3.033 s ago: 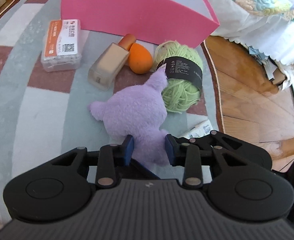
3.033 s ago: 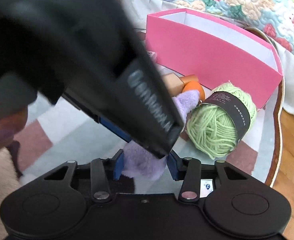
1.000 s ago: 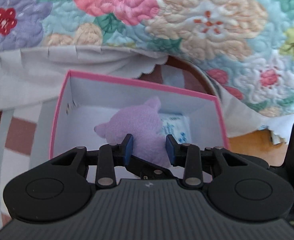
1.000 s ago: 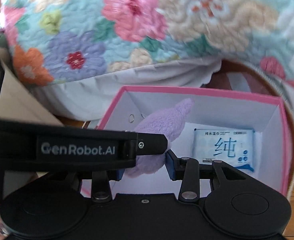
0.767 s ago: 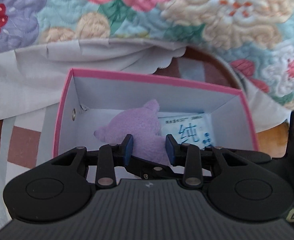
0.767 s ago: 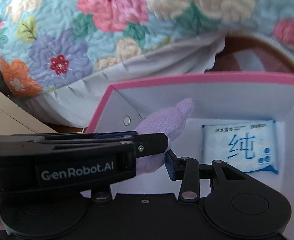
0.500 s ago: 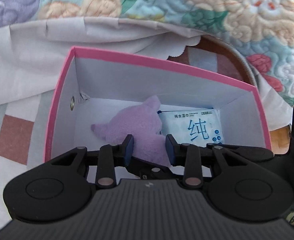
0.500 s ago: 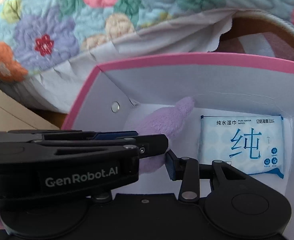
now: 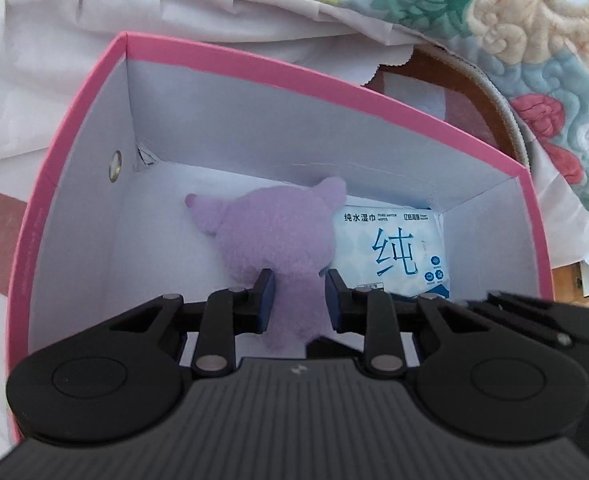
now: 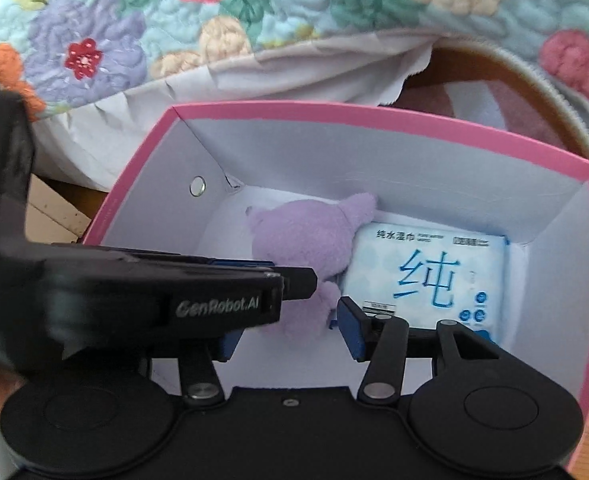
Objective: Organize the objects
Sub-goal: 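Carry the plush toy with the left tool into the pink box and release, then withdraw the left tool from the box toward the small white wipes pack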
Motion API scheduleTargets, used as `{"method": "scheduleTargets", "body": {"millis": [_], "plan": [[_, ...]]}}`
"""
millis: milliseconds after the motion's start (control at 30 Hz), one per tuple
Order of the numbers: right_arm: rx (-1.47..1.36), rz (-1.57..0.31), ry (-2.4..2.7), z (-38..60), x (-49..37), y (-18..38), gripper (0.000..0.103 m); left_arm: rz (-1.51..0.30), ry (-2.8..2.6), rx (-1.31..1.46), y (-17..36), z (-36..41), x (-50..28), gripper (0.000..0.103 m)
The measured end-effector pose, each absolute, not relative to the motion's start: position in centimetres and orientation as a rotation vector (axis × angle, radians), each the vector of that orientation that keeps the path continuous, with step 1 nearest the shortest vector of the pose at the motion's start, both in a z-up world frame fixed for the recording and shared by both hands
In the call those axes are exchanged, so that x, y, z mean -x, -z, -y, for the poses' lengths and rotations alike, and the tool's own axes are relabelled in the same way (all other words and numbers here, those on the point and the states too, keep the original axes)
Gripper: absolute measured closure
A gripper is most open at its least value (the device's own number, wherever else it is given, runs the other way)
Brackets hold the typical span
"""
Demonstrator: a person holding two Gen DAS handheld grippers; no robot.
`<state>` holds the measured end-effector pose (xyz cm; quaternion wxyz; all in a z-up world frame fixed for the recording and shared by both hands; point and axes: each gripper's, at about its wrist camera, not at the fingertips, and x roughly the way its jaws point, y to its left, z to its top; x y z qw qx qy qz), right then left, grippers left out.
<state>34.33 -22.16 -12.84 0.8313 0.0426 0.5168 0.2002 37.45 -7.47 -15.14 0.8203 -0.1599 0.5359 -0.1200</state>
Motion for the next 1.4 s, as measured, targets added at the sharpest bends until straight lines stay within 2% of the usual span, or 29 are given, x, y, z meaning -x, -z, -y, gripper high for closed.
{"method": "scheduleTargets", "body": {"millis": [33, 167, 333, 433, 567, 833, 1000, 1167, 1400], "plan": [[-0.089, -1.084, -0.423, 22.2, -33.8, 12.7, 0.048, -1.141, 0.264, 0.342, 15.2, 7.6, -37.5, 0.076], [-0.116, -1.038, -0.437, 22.5, -31.3, 11.5, 0.047, -1.125, 0.263, 0.309, 13.0, 7.2, -36.0, 0.062], [-0.126, -0.99, -0.431, 22.7, -28.1, 9.8, 0.047, -1.2, 0.263, 0.226, 10.1, 6.5, -32.9, 0.06], [-0.089, -0.961, -0.428, 22.6, -26.3, 8.4, 0.047, -1.184, 0.237, 0.186, 7.9, 5.8, -30.3, 0.054], [-0.058, -0.934, -0.445, 22.5, -24.2, 5.6, 0.044, -1.19, 0.214, 0.168, 4.4, 4.2, -27.3, 0.052], [0.015, -0.868, -0.517, 21.9, -20.5, -0.1, 0.039, -1.144, 0.206, 0.068, -1.9, 4.0, -22.8, 0.043], [0.045, -0.886, -0.56, 22.0, -18.2, -2.5, 0.027, -1.139, 0.235, 0.037, -4.1, 4.2, -20.0, 0.04], [0.067, -0.945, -0.6, 22.0, -15.6, -4.1, 0.025, -1.127, 0.29, -0.012, -5.9, 5.1, -16.6, 0.039], [0.192, -0.912, -0.628, 22.0, -10.6, -6.3, 0.017, -1.1, 0.287, -0.032, -7.1, 5.1, -12.3, 0.031]]}}
